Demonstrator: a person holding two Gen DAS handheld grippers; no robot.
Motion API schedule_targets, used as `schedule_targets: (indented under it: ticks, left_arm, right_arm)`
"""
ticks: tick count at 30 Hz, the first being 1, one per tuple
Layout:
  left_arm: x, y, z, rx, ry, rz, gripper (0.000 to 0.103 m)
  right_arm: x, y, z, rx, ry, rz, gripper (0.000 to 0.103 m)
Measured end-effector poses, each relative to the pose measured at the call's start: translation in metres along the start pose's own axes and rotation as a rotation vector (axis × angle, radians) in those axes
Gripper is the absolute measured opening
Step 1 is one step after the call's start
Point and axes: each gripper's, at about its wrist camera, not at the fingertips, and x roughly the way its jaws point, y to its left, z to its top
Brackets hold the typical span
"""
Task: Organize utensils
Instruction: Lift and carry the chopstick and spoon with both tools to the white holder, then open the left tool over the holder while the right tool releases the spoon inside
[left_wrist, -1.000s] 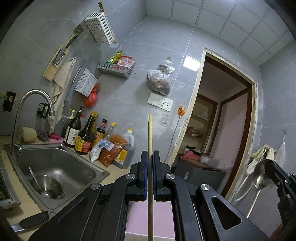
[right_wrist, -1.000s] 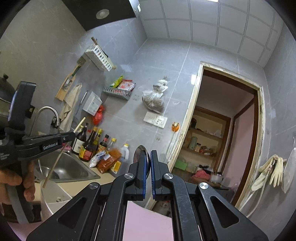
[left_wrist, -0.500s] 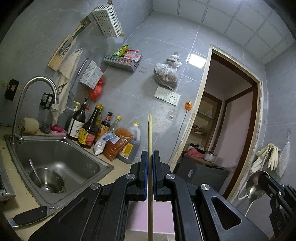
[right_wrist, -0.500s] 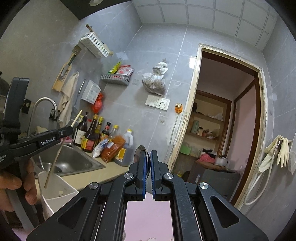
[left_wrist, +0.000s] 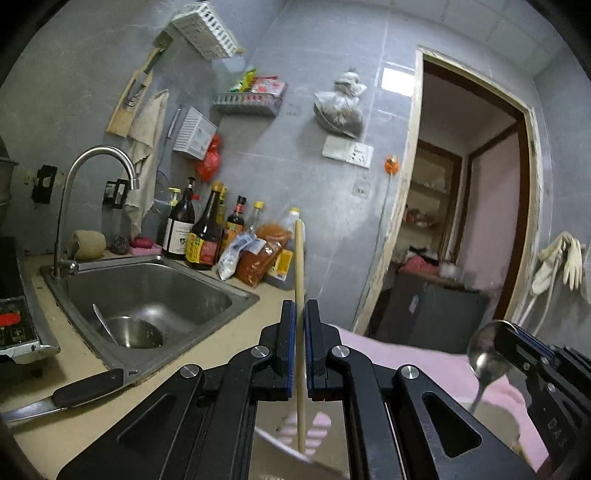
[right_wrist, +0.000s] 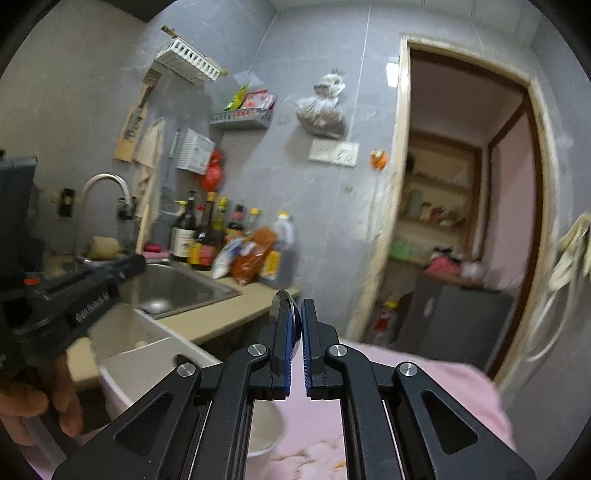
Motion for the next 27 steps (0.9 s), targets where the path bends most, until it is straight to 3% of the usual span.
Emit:
schedule_targets:
  ticks: [6, 8, 10, 16, 20, 22, 24, 27]
  left_arm:
    - [-0.007, -0.008, -0.007, 0.043, 0.033, -0.038, 0.006]
    - [-0.009, -0.009, -0.005, 0.039, 0.042, -0.054, 0.014]
    - [-0.012, -0.008, -0.003, 0.019, 0.041, -0.069, 0.028]
    - [-0.021, -0.009, 0.008, 0.009, 0.048, -0.099, 0.036]
    - [-0.026, -0.010, 0.013, -0.003, 0.057, -0.111, 0.038]
    - [-0.028, -0.011, 0.015, -0.010, 0.055, -0.117, 0.045]
    - [-0.034, -0.014, 0.017, -0.018, 0.050, -0.130, 0.052]
    - [-0.044, -0.023, 0.021, -0.017, 0.029, -0.140, 0.066]
  right_arm:
    - [-0.002, -0.007, -0.001, 0.076, 0.027, 0.064, 0.010]
    - [-0.003, -0.010, 0.000, 0.103, 0.031, 0.083, 0.020]
    - [-0.005, -0.013, 0.001, 0.124, 0.025, 0.099, 0.022]
    - [-0.018, -0.024, 0.008, 0.176, -0.022, 0.123, 0.028]
    - [-0.028, -0.032, 0.016, 0.198, -0.054, 0.124, 0.043]
    - [-0.038, -0.038, 0.019, 0.217, -0.080, 0.109, 0.055]
    - [-0.045, -0.043, 0.021, 0.230, -0.099, 0.091, 0.076]
    - [-0.060, -0.054, 0.024, 0.234, -0.136, 0.048, 0.081]
